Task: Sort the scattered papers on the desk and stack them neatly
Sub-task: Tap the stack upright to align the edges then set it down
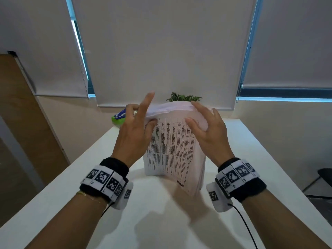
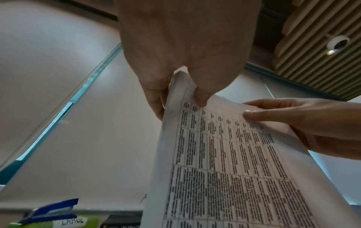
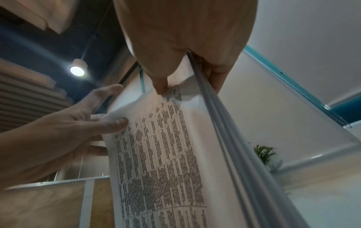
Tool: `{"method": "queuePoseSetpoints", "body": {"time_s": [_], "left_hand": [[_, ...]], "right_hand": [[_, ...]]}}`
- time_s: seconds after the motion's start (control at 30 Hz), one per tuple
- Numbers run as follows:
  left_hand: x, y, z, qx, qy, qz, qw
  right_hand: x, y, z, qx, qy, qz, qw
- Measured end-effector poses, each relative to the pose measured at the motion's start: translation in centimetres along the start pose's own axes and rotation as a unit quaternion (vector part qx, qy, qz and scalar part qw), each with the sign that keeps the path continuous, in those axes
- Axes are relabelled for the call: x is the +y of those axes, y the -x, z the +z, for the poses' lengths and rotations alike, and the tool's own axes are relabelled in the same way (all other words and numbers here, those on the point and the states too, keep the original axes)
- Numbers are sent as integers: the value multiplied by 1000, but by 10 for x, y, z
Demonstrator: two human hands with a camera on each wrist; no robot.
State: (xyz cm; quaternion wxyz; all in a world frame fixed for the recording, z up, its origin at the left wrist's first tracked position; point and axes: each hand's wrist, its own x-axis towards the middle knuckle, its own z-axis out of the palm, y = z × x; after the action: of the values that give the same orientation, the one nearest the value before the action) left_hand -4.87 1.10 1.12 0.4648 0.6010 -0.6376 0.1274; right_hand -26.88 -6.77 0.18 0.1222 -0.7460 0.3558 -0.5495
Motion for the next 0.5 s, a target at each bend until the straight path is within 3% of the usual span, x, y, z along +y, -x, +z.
{"method": "queuePoseSetpoints", "body": {"time_s": [0.2, 0.37, 0.5], "left_hand": [[2, -13, -8, -53, -16, 3, 998], [-1, -18, -10, -83, -36, 10, 996], [-7, -22, -2, -78, 25, 1, 997]], "right_hand": [[5, -10, -3, 13, -102, -6, 995], [9, -18, -12, -5, -12, -41, 999], [14, -14, -10, -6, -68, -19, 997]]}}
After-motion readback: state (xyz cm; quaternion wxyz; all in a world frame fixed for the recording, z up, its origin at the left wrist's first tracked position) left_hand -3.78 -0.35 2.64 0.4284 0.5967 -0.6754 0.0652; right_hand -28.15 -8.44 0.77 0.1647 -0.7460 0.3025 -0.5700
